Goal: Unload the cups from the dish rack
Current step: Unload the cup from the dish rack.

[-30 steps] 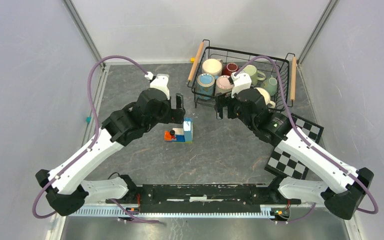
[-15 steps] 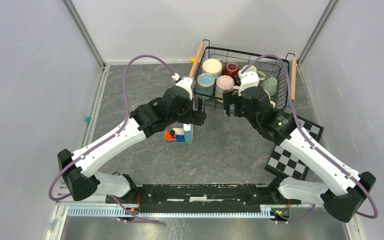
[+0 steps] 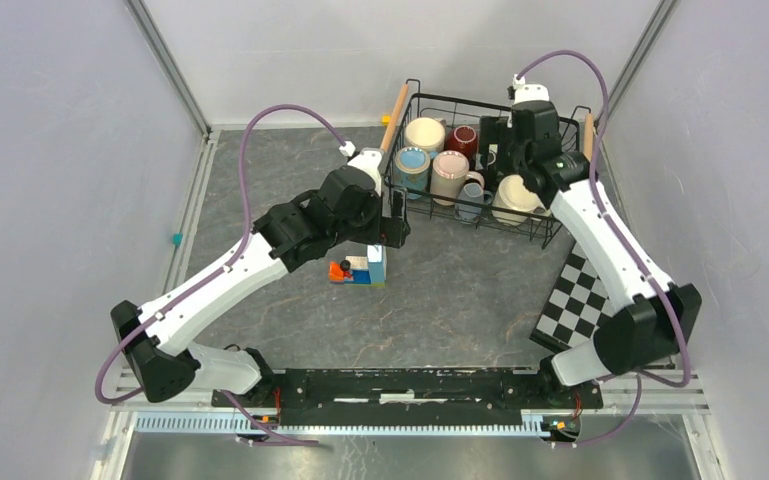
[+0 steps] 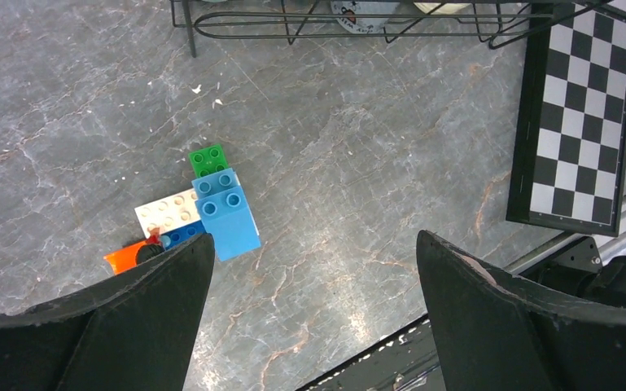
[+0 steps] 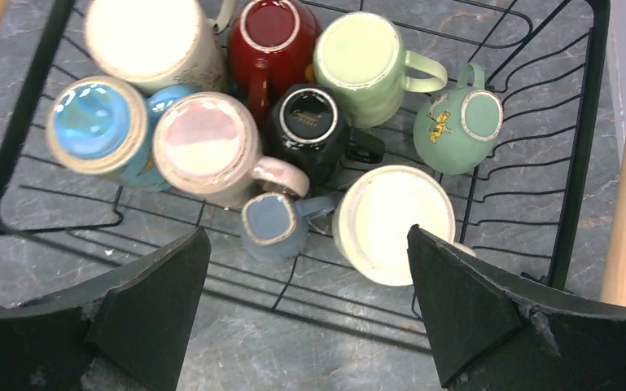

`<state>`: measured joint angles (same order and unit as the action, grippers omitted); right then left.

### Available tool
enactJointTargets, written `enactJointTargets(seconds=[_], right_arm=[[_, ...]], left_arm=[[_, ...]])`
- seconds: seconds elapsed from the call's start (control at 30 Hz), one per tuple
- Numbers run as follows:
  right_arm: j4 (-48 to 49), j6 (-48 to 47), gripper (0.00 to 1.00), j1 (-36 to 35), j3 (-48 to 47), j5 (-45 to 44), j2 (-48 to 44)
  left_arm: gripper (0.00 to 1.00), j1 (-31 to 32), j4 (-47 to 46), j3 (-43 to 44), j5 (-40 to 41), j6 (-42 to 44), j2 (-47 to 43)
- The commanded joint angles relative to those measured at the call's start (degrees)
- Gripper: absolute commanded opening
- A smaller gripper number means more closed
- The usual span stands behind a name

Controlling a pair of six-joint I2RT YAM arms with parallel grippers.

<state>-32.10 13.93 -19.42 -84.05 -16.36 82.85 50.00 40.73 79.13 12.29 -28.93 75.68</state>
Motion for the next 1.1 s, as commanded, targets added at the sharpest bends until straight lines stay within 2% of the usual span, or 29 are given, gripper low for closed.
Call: enactJointTargets(seconds=[0.0,0.2,0.33,0.6,0.73,1.07], right_arm=[[-0.7,-1.8,0.98,4.2,-4.6,4.0,4.5],[-1.8,-2.6,0.98,10.9,-8.2,8.9,11.3],[-3.2,-3.6,0.98,11.9,-7.2,6.5,13.0],[-2.8,-4.3,0.98,13.2,-3.5,9.7,15.3],[-1.5,-6.0,0.98,12.9,-1.4,16.1,15.7],[-3.5,-9.7,0.98,5.2,-2.2,11.5,17.7]], left_arm=[[1.0,-0.9,2.3,2.2,-0.6,3.0,-1.8],[1.0,-1.3,3.2,1.9,-2.1,3.5,-3.0],[1.0,-1.7,4.6,1.9,-2.1,4.5,-4.2],[1.0,-2.2,5.2,1.9,-2.7,6.1,-5.4],[1.0,-2.5,5.2,1.0,-2.7,6.3,-6.2],[1.0,-3.0,5.2,0.6,-3.3,6.2,-6.3]])
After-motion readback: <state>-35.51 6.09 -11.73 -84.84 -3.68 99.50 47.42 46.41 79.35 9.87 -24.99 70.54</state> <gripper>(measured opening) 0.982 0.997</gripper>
